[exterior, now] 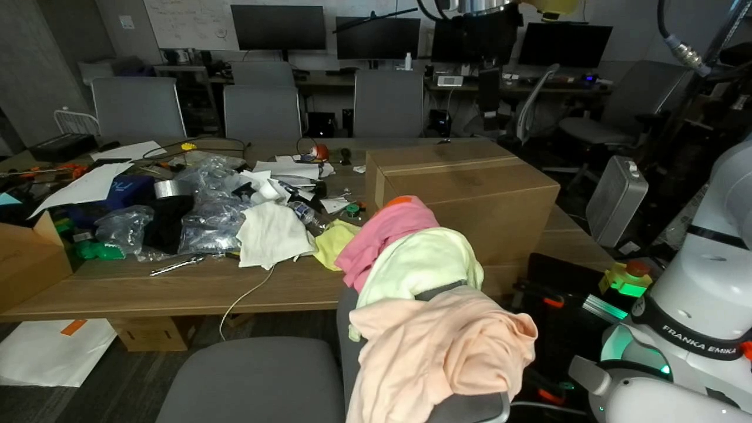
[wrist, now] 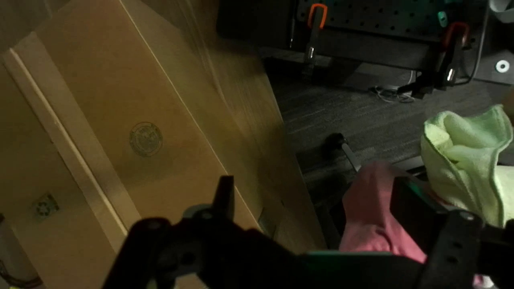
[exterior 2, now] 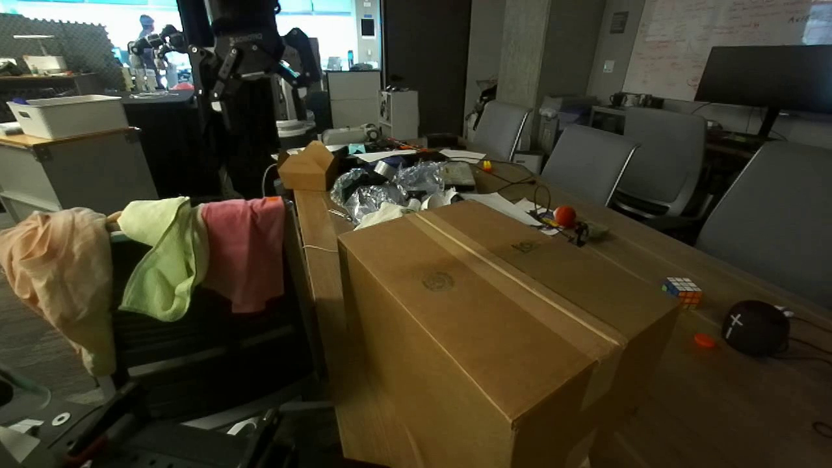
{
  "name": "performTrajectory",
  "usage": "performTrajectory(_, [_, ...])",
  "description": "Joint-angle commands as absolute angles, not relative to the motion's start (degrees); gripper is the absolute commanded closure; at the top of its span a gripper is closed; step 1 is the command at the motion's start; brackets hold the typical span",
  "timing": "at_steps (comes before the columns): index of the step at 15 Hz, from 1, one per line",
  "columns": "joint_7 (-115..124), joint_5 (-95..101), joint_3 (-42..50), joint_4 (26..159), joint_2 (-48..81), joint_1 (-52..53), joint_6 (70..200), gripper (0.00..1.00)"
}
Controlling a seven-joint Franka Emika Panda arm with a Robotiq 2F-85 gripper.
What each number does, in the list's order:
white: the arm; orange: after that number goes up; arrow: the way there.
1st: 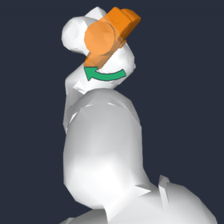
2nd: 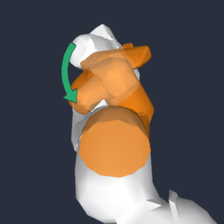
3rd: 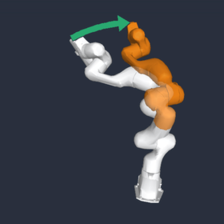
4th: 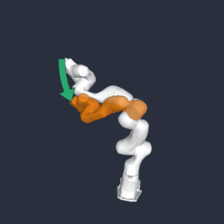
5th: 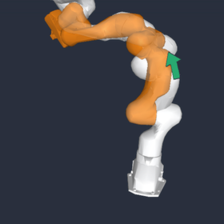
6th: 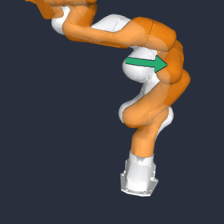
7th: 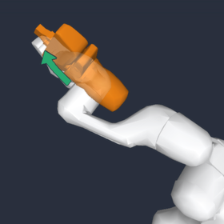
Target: Remove the t-shirts and yellow towel from the backrest of the grey chair and place them on top of the brown box
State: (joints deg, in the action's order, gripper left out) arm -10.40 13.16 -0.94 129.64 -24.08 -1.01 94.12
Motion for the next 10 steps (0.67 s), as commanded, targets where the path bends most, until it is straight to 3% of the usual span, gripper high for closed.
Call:
performTrajectory(1, [-10.0,16.6,-4.3,128.2,-21.3,2.5,92.3,0.0])
performTrajectory(10, [-10.8,10.2,-5.8,128.1,-18.3,7.9,95.7,0.0])
